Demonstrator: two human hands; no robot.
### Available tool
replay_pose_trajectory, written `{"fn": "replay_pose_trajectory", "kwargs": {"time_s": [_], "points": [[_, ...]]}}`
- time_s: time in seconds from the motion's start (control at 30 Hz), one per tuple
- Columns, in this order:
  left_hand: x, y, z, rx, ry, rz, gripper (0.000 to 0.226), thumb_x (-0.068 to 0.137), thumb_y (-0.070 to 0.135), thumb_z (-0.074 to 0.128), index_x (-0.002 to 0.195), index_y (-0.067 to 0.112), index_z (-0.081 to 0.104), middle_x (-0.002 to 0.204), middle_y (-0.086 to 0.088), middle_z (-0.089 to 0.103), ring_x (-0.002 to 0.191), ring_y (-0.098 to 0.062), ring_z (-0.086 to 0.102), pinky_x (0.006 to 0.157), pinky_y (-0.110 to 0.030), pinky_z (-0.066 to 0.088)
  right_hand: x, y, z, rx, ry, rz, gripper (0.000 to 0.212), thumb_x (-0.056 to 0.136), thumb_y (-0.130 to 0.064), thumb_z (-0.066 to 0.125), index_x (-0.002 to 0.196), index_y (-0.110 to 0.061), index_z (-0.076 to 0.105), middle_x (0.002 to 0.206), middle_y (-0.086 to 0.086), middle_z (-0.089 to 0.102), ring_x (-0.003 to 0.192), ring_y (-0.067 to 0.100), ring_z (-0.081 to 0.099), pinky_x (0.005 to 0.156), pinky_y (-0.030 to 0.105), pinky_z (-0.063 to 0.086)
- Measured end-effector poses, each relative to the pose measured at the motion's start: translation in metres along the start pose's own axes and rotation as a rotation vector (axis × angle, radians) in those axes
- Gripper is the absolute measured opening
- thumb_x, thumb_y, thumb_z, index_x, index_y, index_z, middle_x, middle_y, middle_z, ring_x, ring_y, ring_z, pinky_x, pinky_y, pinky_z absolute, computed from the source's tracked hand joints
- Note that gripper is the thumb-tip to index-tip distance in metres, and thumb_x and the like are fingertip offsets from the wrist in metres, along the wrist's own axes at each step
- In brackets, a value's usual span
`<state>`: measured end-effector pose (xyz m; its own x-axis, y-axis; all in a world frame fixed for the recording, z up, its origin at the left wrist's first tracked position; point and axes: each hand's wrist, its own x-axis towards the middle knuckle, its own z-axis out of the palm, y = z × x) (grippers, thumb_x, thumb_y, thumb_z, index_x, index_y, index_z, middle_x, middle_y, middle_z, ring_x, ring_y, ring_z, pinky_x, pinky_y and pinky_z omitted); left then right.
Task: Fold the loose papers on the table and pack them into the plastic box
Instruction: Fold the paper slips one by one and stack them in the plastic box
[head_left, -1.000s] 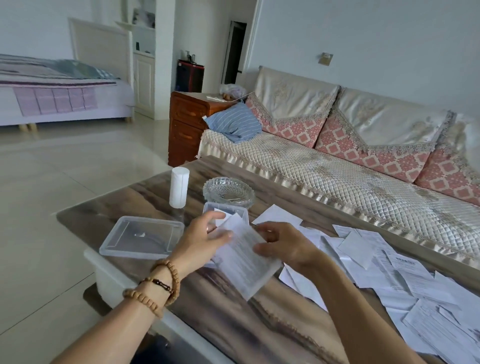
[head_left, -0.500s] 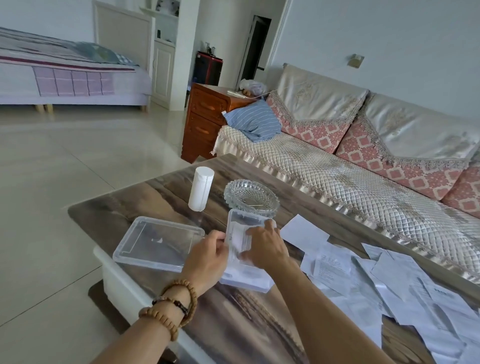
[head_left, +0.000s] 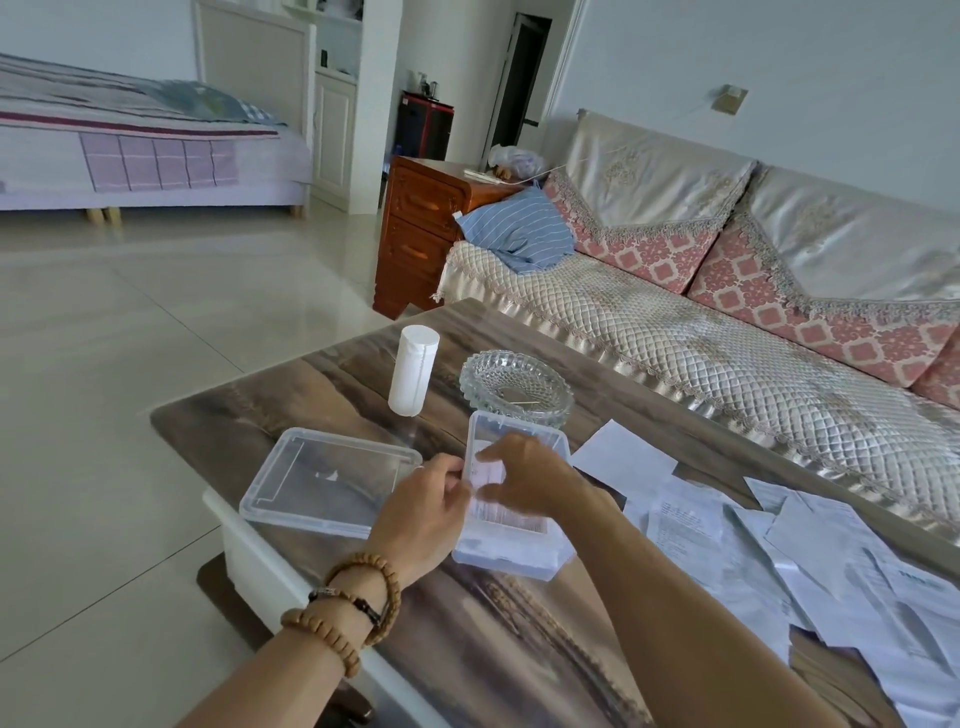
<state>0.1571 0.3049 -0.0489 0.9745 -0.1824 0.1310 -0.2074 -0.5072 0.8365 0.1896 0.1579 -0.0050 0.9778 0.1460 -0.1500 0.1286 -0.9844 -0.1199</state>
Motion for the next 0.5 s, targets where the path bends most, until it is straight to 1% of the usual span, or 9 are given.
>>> {"fn": "replay_pose_trajectory", "kwargs": {"time_s": [0.07,0.13,0.2,0.23,0.3,0.37,0.43,0.5], "points": [[-0.004,0.005,-0.003,0.030,0.015,0.005,0.028,0.101,0.023,0.047,0.127,0.014,0.054,0.113,0.002,0.065,0.101,-0.013,0.060,0.088,-0.028,0.050,-0.010,0.001,-0.008,0.087,0.103,0.018,0.039,0.093,-0.028,0.063,0.131,-0.020,0.059,0.142,0.002,0.052,0.126,0.021,0.052,0.106,0.035,0.039],[-0.009,0.012,-0.007,0.075,0.040,0.016,0.027,0.099,0.023,0.049,0.125,0.016,0.055,0.113,0.002,0.064,0.101,-0.014,0.061,0.090,-0.033,0.052,-0.023,0.004,-0.016,0.149,0.157,0.033,0.033,0.096,-0.023,0.058,0.128,-0.018,0.062,0.137,0.001,0.058,0.119,0.021,0.059,0.102,0.033,0.042],[-0.015,0.019,-0.009,0.125,0.087,0.035,0.024,0.097,0.023,0.051,0.121,0.019,0.056,0.114,0.003,0.062,0.101,-0.015,0.061,0.089,-0.036,0.053,-0.036,0.010,-0.022,0.181,0.209,0.044,0.032,0.096,-0.020,0.055,0.126,-0.018,0.064,0.134,0.001,0.061,0.118,0.022,0.060,0.101,0.032,0.044],[-0.018,0.022,-0.010,0.149,0.115,0.051,0.023,0.097,0.023,0.052,0.120,0.020,0.056,0.114,0.003,0.062,0.102,-0.014,0.060,0.088,-0.035,0.053,-0.044,0.013,-0.025,0.200,0.239,0.055,0.032,0.095,-0.019,0.055,0.125,-0.017,0.065,0.133,0.001,0.062,0.118,0.023,0.060,0.101,0.032,0.044],[-0.026,0.030,-0.011,0.176,0.182,0.107,0.022,0.096,0.021,0.053,0.117,0.021,0.059,0.112,0.004,0.062,0.103,-0.013,0.058,0.087,-0.030,0.052,-0.062,0.020,-0.025,0.282,0.299,0.093,0.030,0.095,-0.017,0.054,0.122,-0.017,0.067,0.129,0.001,0.064,0.118,0.022,0.060,0.101,0.033,0.046],[-0.036,0.043,-0.009,0.186,0.215,0.182,0.021,0.094,0.018,0.055,0.114,0.021,0.061,0.108,0.006,0.063,0.102,-0.011,0.057,0.083,-0.024,0.049,-0.091,0.032,-0.022,0.389,0.380,0.139,0.029,0.094,-0.013,0.052,0.116,-0.017,0.071,0.122,0.001,0.068,0.112,0.021,0.063,0.095,0.034,0.049],[-0.048,0.056,-0.004,0.163,0.208,0.261,0.019,0.093,0.014,0.056,0.109,0.021,0.064,0.101,0.008,0.065,0.095,-0.008,0.057,0.078,-0.017,0.047,-0.126,0.045,-0.011,0.440,0.425,0.202,0.028,0.093,-0.012,0.053,0.111,-0.017,0.073,0.117,-0.001,0.070,0.107,0.019,0.064,0.089,0.029,0.050],[-0.058,0.071,0.007,0.122,0.170,0.317,0.017,0.092,0.012,0.057,0.104,0.021,0.065,0.097,0.010,0.066,0.089,-0.007,0.058,0.073,-0.014,0.046,-0.162,0.063,0.006,0.457,0.418,0.292,0.024,0.093,-0.015,0.056,0.111,-0.016,0.072,0.116,-0.001,0.069,0.108,0.017,0.063,0.087,0.025,0.047]]}}
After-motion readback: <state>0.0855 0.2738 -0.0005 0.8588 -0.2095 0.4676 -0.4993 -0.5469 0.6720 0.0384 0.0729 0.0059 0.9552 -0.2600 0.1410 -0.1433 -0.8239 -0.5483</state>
